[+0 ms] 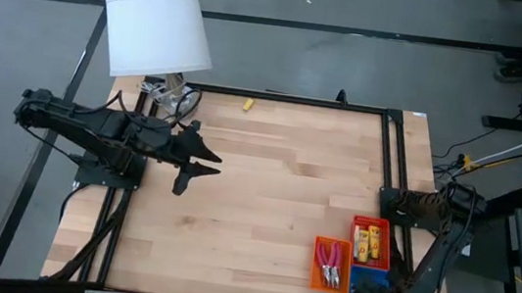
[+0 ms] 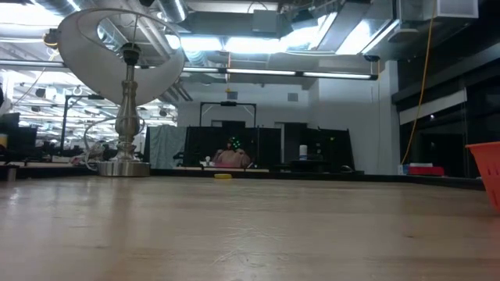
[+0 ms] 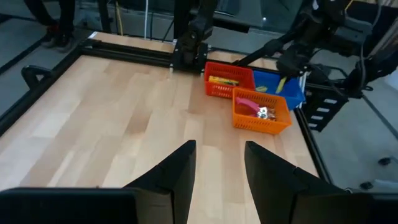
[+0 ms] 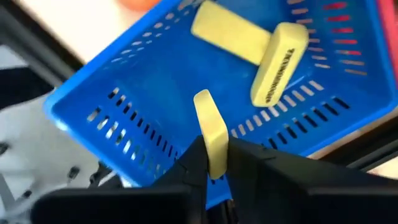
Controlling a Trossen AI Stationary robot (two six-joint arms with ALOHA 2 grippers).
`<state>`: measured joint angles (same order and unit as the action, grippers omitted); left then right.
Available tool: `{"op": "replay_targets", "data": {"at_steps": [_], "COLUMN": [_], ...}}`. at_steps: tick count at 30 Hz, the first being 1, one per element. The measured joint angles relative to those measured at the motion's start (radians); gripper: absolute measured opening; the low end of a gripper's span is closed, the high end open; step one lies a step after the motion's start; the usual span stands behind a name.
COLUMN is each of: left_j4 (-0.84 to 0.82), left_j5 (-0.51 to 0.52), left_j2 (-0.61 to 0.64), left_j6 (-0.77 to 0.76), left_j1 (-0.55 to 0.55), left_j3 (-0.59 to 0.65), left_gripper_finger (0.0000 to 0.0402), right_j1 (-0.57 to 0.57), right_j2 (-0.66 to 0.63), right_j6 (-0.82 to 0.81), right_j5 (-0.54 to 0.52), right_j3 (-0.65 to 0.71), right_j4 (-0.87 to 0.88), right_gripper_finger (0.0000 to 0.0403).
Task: Pick & Place School Supplies
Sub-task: Put the yellow eraser into the blue basket
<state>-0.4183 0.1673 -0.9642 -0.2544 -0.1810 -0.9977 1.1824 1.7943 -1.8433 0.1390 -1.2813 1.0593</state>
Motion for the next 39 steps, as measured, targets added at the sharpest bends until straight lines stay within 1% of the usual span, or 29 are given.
{"op": "replay_targets", "data": {"at_steps": [3,7,9,11,12,14,18,21,24,26,27,28,30,34,36,39], "left_j4": [0.000,-0.001,-0.002,-0.013,-0.023,-0.060,-0.139,-0.132,-0.109,-0.082,-0.070,-0.045,-0.024,0.020,0.075,0.149], "left_j5": [0.019,0.059,0.084,0.117,0.137,0.187,0.263,0.288,0.273,0.223,0.195,0.175,0.167,0.197,0.240,0.329], "left_j2": [0.000,0.000,0.000,0.000,0.000,0.000,0.000,0.000,-0.009,-0.029,-0.042,-0.060,-0.101,-0.195,-0.238,-0.312], "left_j6": [-0.012,-0.016,-0.016,-0.020,-0.023,-0.047,-0.107,-0.174,-0.218,-0.215,-0.204,-0.197,-0.210,-0.302,-0.348,-0.439], "left_j1": [-0.012,-0.037,-0.047,-0.055,-0.059,-0.063,-0.067,-0.066,-0.061,-0.044,-0.034,-0.024,0.004,0.075,0.094,0.106], "left_j3": [0.000,0.000,0.000,0.000,0.000,0.000,0.004,0.044,0.099,0.138,0.157,0.167,0.174,0.176,0.176,0.176], "left_gripper_finger": [0.0133,0.0131,0.0130,0.0130,0.0131,0.0131,0.0131,0.0132,0.0134,0.0140,0.0144,0.0150,0.0163,0.0191,0.0199,0.0200], "right_j1": [0.000,0.003,0.002,-0.006,-0.013,-0.035,-0.099,-0.158,-0.226,-0.274,-0.298,-0.322,-0.367,-0.431,-0.446,-0.455], "right_j2": [0.000,0.000,0.000,-0.006,-0.013,-0.035,-0.098,-0.147,-0.188,-0.210,-0.217,-0.222,-0.232,-0.241,-0.241,-0.242], "right_j6": [-0.034,-0.024,-0.008,-0.008,-0.009,-0.031,-0.103,-0.156,-0.185,-0.181,-0.167,-0.152,-0.109,-0.013,0.021,0.043], "right_j5": [-0.008,-0.007,0.004,-0.001,-0.020,-0.096,-0.331,-0.510,-0.696,-0.809,-0.846,-0.870,-0.900,-0.910,-0.910,-0.910], "right_j3": [0.000,0.000,0.000,0.001,0.001,0.001,0.001,0.001,0.001,0.001,0.001,0.001,0.001,0.001,0.001,0.001], "right_j4": [0.026,0.069,0.089,0.096,0.100,0.115,0.189,0.246,0.263,0.264,0.262,0.260,0.253,0.214,0.190,0.158], "right_gripper_finger": [0.0106,0.0186,0.0215,0.0233,0.0238,0.0240,0.0229,0.0215,0.0202,0.0195,0.0192,0.0189,0.0185,0.0177,0.0173,0.0168]}}
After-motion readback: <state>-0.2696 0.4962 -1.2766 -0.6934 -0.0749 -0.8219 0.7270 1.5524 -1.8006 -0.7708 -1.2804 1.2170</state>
